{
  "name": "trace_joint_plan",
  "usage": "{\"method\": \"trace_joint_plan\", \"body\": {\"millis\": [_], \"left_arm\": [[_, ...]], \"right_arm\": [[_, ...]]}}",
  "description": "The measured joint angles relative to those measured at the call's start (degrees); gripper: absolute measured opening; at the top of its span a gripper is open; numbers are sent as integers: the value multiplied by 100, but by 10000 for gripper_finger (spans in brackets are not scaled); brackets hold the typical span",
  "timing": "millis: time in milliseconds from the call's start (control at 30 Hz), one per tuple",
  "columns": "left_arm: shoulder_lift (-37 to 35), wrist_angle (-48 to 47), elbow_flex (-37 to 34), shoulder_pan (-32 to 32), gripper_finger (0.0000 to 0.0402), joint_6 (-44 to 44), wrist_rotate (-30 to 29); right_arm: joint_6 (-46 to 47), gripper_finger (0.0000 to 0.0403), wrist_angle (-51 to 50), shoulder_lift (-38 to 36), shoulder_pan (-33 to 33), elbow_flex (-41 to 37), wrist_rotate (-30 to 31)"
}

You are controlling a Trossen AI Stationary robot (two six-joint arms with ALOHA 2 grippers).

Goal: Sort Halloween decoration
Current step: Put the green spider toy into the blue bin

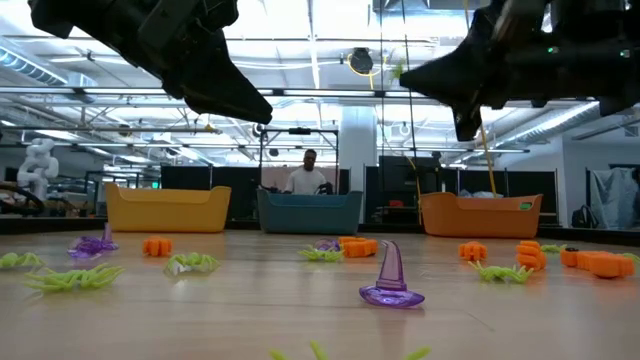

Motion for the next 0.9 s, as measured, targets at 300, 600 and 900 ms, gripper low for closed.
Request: {"method": "trace_joint_plan", "body": {"millis": [300, 600, 900], "left_arm": [[0, 0, 0, 0, 168, -2, -2], [0, -2, 0, -1, 168, -2, -1], [0, -36, 0, -1, 168, -2, -2]], "right_arm": [[-642, 0, -1821, 0, -697, 861, 496], [-1101, 0, -3608, 0, -2073, 2050, -670], [-1464, 0, -4996, 26, -3212, 3044, -1288]]}}
